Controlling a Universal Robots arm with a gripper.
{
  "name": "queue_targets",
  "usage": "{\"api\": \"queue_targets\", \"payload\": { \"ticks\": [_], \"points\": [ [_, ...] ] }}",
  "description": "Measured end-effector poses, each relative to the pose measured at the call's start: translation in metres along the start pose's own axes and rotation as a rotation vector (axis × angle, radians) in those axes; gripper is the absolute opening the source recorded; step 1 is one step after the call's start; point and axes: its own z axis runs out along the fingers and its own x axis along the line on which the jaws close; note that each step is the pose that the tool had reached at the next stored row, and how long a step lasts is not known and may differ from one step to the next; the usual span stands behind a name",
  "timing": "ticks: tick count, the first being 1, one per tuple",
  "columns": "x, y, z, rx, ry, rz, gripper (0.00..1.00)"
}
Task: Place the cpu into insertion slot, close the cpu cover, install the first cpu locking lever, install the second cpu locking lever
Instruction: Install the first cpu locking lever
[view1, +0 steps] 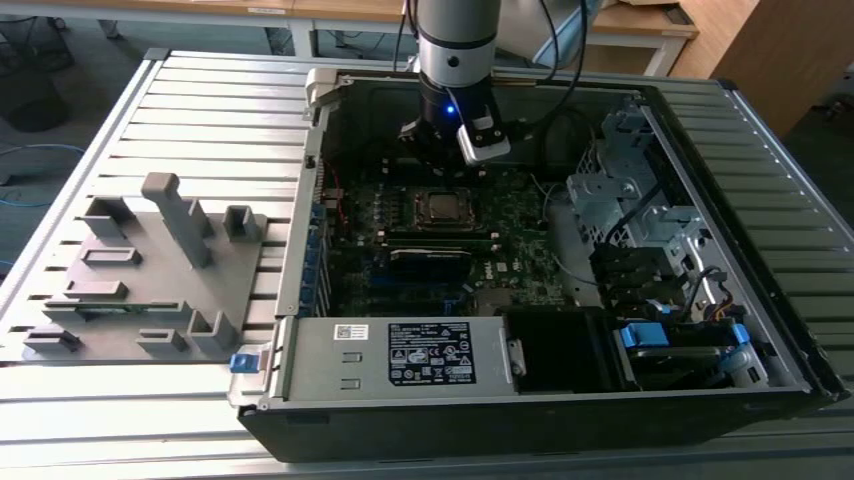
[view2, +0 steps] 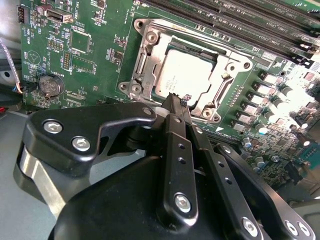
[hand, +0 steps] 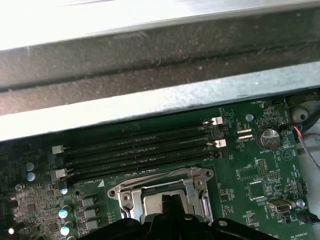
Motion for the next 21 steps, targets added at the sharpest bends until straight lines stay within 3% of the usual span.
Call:
{"api": "queue_targets", "payload": {
  "ticks": [9, 15, 21],
  "points": [
    [-0.0002, 0.0002, -0.0033, 0.0000, 0.0000, 0.000, 0.10],
    [-0.0007, 0.0005, -0.0098, 0.0001, 0.0000, 0.000, 0.10],
    [-0.0008, 0.0003, -0.0102, 0.0009, -0.0001, 0.000, 0.10]
  ]
}}
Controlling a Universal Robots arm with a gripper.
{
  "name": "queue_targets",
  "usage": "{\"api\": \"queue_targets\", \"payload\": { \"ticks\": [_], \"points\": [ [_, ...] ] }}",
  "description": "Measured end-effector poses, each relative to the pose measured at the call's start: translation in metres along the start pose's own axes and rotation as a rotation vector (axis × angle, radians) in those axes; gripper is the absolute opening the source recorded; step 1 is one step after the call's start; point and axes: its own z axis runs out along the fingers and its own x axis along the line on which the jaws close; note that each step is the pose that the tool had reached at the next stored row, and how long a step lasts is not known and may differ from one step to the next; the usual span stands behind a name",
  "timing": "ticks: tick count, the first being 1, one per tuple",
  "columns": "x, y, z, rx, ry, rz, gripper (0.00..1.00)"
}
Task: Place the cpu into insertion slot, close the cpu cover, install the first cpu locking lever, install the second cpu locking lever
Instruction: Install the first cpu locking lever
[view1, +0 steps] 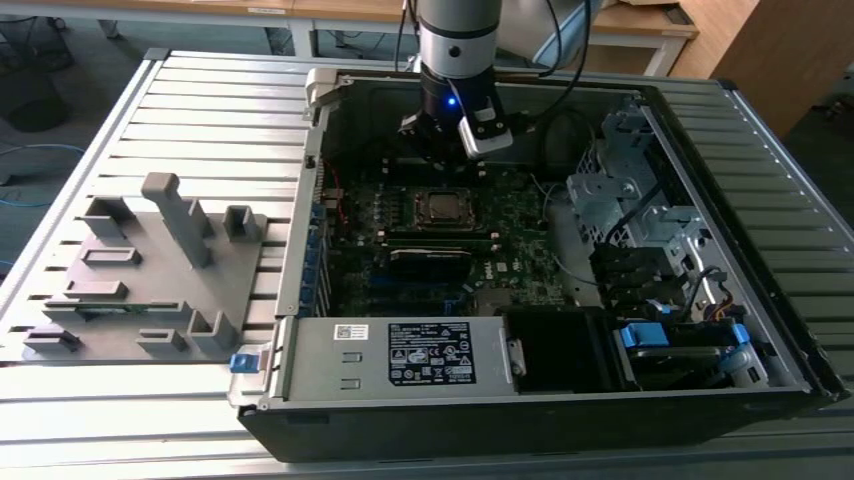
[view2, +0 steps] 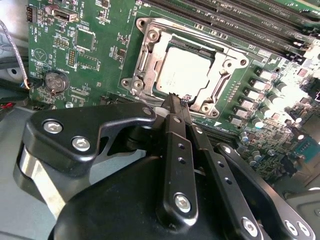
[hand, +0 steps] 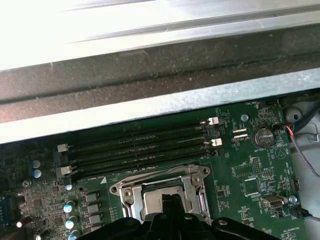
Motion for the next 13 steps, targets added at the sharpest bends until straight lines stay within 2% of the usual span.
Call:
{"api": "queue_targets", "payload": {
  "ticks": [13],
  "points": [
    [-0.0017, -0.0085, -0.0003, 0.0021, -0.0005, 0.000, 0.10]
  ]
}}
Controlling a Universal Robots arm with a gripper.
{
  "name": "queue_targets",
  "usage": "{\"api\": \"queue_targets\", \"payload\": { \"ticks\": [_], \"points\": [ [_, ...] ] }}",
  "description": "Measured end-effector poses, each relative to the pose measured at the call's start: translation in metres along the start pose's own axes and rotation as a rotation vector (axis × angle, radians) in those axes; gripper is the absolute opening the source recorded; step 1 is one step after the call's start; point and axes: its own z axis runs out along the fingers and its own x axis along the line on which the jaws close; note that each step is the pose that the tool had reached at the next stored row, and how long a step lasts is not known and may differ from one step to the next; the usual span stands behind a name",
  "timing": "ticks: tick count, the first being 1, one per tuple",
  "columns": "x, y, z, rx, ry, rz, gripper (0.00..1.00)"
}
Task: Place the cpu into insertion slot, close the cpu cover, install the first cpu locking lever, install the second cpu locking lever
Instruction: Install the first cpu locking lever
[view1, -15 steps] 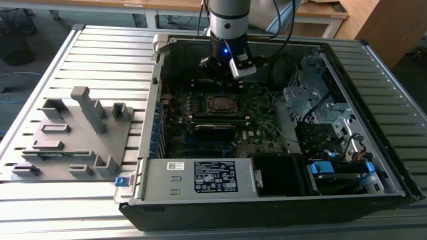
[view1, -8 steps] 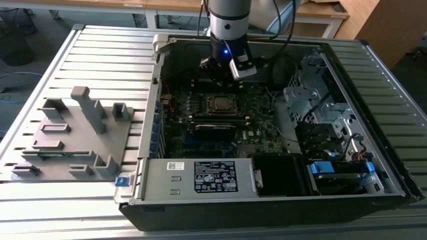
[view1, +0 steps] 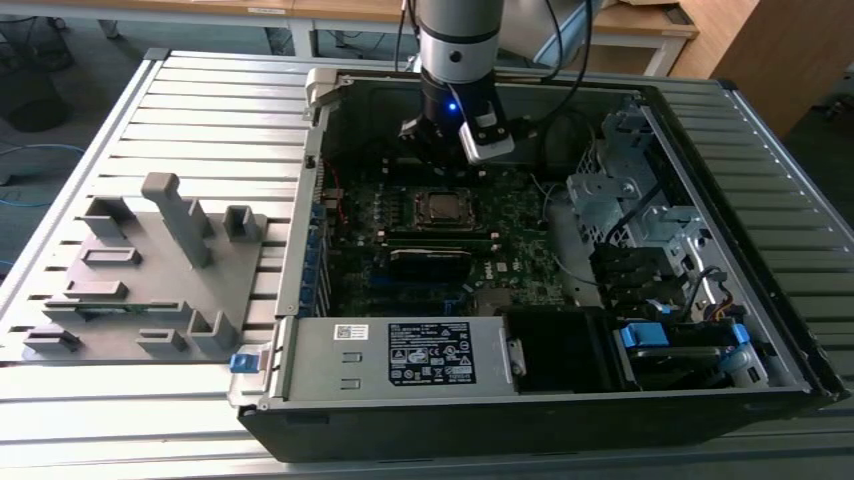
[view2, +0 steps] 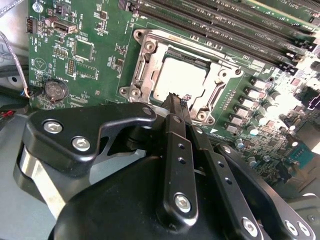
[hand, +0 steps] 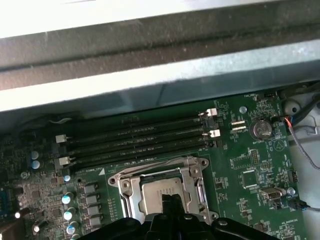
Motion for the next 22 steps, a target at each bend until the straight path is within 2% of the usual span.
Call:
{"api": "queue_targets", "payload": {
  "ticks": [7, 8, 10, 11, 16, 22],
  "points": [
    [-0.0001, -0.0004, 0.0000, 0.0018, 0.0014, 0.000, 0.10],
    [-0.0002, -0.0004, 0.0001, 0.0052, 0.0064, 0.000, 0.10],
    [-0.0001, -0.0004, 0.0004, 0.0132, 0.0214, 0.000, 0.10],
    [-0.0001, -0.0004, 0.0004, 0.0154, 0.0244, 0.000, 0.10],
    [-0.0001, -0.0004, 0.0005, 0.0158, 0.0244, 0.000, 0.10],
    [-0.0002, -0.0004, -0.0005, 0.0210, 0.0235, 0.000, 0.10]
  ]
}}
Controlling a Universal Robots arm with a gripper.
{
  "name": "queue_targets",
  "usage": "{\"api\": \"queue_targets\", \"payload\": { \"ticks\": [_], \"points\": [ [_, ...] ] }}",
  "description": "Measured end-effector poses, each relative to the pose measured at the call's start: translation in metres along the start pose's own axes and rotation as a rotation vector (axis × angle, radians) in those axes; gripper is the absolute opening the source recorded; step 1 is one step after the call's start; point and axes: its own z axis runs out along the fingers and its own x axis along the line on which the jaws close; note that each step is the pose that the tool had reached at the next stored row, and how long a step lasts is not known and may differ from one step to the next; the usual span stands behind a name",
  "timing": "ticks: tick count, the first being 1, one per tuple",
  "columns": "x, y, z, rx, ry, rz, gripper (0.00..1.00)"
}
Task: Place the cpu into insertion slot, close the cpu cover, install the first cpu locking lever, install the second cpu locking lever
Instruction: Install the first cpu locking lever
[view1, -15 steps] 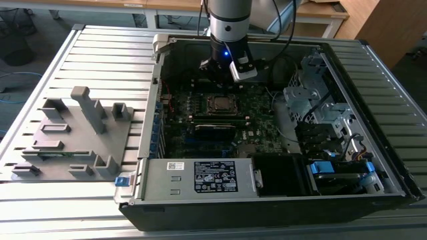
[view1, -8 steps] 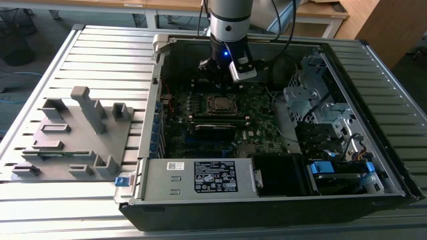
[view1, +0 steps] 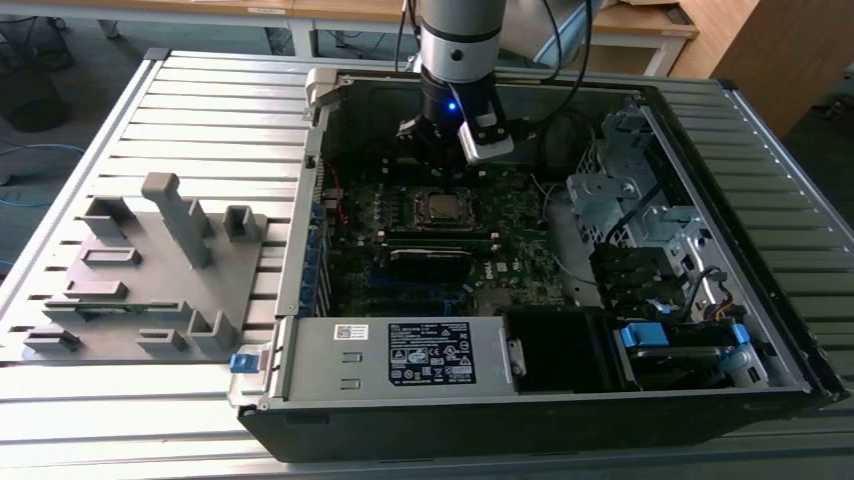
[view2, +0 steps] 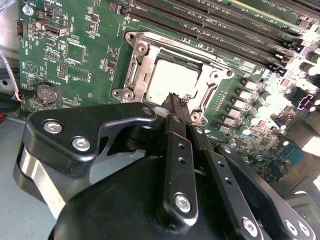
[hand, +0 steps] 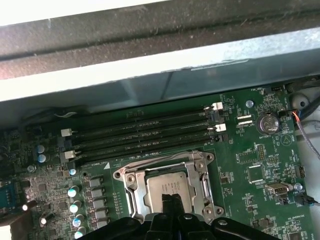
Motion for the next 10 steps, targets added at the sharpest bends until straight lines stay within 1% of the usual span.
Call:
{"api": "queue_targets", "payload": {
  "ticks": [10],
  "points": [
    [-0.0001, 0.0001, -0.0020, 0.0001, -0.0002, 0.000, 0.10]
  ]
}}
